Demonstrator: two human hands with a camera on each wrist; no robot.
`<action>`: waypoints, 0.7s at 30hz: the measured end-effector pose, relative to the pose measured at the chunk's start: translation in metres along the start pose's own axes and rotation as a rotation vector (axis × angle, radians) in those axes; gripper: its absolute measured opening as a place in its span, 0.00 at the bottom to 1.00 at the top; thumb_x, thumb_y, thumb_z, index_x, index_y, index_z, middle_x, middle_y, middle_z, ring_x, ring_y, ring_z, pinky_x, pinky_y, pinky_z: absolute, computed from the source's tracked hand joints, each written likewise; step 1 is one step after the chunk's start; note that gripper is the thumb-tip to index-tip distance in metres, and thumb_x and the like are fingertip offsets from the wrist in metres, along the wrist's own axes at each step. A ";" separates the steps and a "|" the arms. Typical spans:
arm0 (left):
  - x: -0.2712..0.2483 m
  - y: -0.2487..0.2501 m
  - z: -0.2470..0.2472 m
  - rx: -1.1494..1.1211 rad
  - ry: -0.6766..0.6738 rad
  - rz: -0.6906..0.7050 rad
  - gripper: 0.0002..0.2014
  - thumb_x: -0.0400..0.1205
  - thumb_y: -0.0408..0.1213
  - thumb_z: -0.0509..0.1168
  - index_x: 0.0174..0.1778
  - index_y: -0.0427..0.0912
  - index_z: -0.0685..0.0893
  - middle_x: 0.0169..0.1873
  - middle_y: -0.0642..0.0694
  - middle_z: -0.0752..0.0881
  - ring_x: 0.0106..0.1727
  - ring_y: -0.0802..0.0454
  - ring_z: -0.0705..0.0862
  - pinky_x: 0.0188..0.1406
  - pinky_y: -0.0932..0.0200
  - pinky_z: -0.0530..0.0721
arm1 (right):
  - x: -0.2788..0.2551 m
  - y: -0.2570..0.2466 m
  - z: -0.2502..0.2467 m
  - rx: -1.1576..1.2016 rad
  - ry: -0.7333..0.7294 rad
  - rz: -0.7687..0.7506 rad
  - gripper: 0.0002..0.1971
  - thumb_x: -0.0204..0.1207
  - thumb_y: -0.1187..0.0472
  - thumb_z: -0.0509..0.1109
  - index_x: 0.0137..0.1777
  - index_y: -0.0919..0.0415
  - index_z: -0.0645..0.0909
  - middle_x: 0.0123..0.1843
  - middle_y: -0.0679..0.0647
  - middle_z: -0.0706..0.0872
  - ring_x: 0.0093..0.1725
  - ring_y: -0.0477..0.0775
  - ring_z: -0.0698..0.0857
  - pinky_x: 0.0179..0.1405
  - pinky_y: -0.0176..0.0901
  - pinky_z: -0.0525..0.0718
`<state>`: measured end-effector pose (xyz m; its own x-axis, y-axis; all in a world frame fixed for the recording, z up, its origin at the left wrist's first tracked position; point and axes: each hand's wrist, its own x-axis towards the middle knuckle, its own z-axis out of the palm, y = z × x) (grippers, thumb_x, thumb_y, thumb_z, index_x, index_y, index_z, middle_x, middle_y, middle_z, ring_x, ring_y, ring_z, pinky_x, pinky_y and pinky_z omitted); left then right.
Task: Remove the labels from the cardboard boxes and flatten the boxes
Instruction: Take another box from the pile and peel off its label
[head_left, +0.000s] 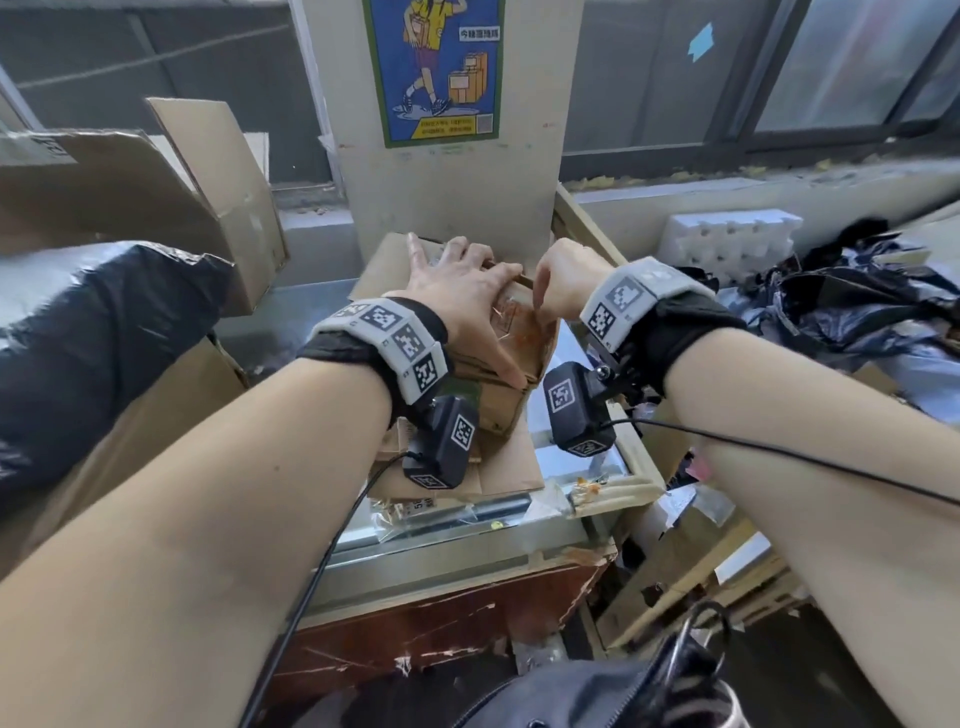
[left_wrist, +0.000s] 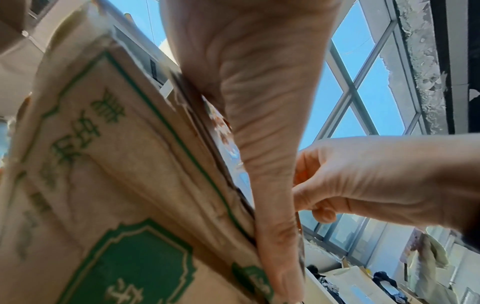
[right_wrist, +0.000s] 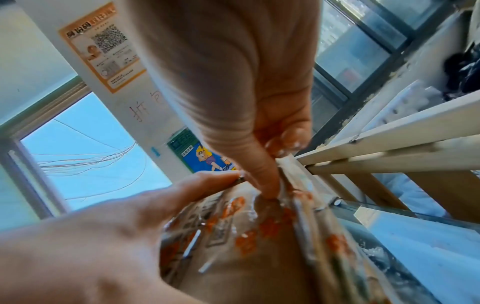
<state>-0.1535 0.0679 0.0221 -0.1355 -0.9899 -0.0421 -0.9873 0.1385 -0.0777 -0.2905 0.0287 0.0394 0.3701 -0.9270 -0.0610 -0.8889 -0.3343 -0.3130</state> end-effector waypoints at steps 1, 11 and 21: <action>-0.002 -0.005 0.002 -0.022 0.000 -0.008 0.65 0.48 0.79 0.70 0.82 0.60 0.57 0.77 0.48 0.64 0.81 0.43 0.53 0.74 0.19 0.39 | 0.001 0.000 0.003 0.016 0.015 -0.028 0.09 0.67 0.67 0.72 0.28 0.55 0.81 0.39 0.57 0.87 0.43 0.60 0.87 0.44 0.48 0.86; -0.016 -0.019 0.011 -0.084 0.018 -0.071 0.66 0.48 0.80 0.70 0.83 0.64 0.54 0.77 0.48 0.64 0.81 0.44 0.55 0.76 0.21 0.40 | -0.007 -0.023 0.009 -0.048 0.040 -0.167 0.07 0.71 0.71 0.71 0.37 0.59 0.82 0.46 0.56 0.80 0.47 0.57 0.81 0.43 0.45 0.78; -0.013 -0.016 0.019 -0.097 0.057 -0.123 0.65 0.49 0.82 0.67 0.83 0.63 0.54 0.79 0.47 0.62 0.83 0.42 0.52 0.75 0.20 0.40 | -0.011 -0.036 0.012 -0.037 0.163 -0.106 0.11 0.75 0.67 0.65 0.55 0.61 0.70 0.49 0.61 0.85 0.48 0.65 0.83 0.49 0.57 0.83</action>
<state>-0.1345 0.0787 0.0053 -0.0152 -0.9997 0.0189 -0.9997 0.0155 0.0181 -0.2597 0.0530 0.0394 0.4165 -0.9005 0.1254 -0.8576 -0.4349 -0.2745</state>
